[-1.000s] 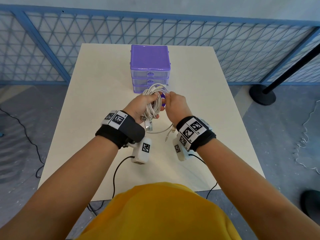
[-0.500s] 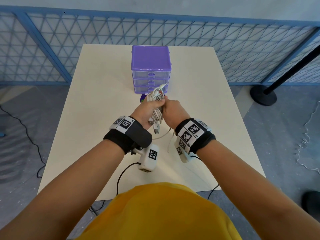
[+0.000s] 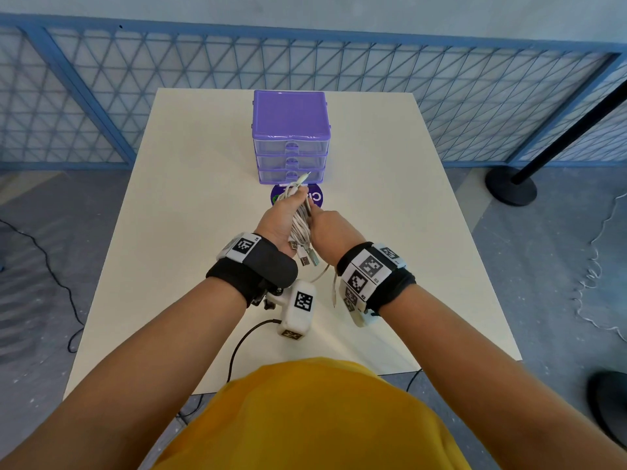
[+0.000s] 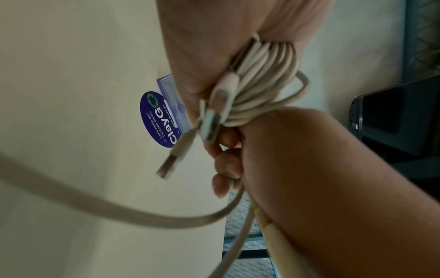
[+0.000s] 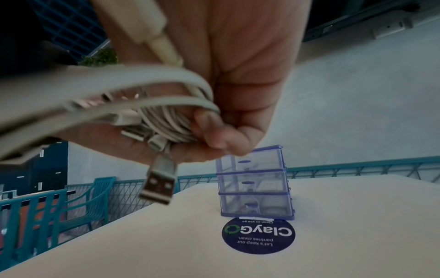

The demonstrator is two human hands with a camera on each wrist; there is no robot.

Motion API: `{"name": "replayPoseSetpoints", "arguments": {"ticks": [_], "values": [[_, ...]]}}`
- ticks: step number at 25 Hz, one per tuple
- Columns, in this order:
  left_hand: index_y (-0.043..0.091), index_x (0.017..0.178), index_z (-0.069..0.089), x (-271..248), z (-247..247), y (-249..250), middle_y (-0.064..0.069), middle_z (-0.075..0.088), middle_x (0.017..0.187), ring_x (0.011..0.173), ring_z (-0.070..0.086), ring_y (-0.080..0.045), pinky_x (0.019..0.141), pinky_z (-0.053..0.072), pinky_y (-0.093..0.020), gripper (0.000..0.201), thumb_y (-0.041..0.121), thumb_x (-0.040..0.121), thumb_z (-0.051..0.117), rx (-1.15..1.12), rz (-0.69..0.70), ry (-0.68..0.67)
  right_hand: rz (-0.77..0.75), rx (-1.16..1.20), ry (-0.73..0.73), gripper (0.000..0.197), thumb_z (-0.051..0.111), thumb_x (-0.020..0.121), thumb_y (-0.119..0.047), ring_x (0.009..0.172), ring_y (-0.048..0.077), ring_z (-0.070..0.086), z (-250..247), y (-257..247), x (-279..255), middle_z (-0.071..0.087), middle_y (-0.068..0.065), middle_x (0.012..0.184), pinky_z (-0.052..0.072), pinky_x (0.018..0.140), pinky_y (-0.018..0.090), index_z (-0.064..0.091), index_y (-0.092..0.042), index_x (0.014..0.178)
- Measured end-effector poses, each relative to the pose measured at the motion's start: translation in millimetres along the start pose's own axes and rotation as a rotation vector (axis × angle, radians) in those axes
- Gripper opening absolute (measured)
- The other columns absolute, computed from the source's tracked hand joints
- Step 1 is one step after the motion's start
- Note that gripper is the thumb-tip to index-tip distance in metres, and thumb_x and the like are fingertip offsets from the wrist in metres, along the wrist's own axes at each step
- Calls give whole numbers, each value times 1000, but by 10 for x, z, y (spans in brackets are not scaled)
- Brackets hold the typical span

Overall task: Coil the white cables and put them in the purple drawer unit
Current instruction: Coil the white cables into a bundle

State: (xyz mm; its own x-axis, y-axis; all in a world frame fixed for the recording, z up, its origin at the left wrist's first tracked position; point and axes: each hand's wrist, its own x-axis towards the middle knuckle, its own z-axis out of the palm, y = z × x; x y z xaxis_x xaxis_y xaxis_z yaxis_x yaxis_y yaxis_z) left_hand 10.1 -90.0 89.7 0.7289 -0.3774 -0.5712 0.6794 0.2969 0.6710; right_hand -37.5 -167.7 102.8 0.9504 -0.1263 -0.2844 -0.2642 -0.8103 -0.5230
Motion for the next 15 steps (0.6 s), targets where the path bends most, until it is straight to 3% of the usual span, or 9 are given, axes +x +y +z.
{"name": "replayPoseSetpoints", "arguments": {"ticks": [4,7,9,13,15], "values": [[17,72,59,-34,39,57,1,60,56,46,60,-9,51,51,-23,20,25,90,54,-109,30,-9,-67,162,155,34,33,93,-11,90,41,60,46,23,-37,64,29,102,47,81,43,44,-4,125],[17,71,55,-37,65,146,2,56,53,43,56,-10,48,50,-19,23,24,92,50,-106,49,-41,-95,315,390,25,41,92,-16,67,33,56,76,70,-42,68,24,78,48,68,37,61,-6,103],[16,70,54,-14,77,172,2,56,56,45,57,-11,49,50,-21,23,25,92,50,-94,56,-52,-118,329,431,22,43,91,-16,59,25,49,59,80,-44,66,21,71,44,63,33,62,-7,96],[15,74,57,30,62,197,0,59,62,52,59,-14,52,52,-25,18,27,88,55,-31,68,-56,-56,376,431,35,40,93,-21,66,25,57,1,29,-58,65,17,74,47,66,33,41,-16,127],[14,79,60,30,38,202,-4,60,67,59,61,-16,54,53,-25,11,22,87,57,59,60,-88,-83,358,499,34,42,92,-20,73,26,59,-59,21,-40,65,19,88,45,70,28,45,-14,125]]}}
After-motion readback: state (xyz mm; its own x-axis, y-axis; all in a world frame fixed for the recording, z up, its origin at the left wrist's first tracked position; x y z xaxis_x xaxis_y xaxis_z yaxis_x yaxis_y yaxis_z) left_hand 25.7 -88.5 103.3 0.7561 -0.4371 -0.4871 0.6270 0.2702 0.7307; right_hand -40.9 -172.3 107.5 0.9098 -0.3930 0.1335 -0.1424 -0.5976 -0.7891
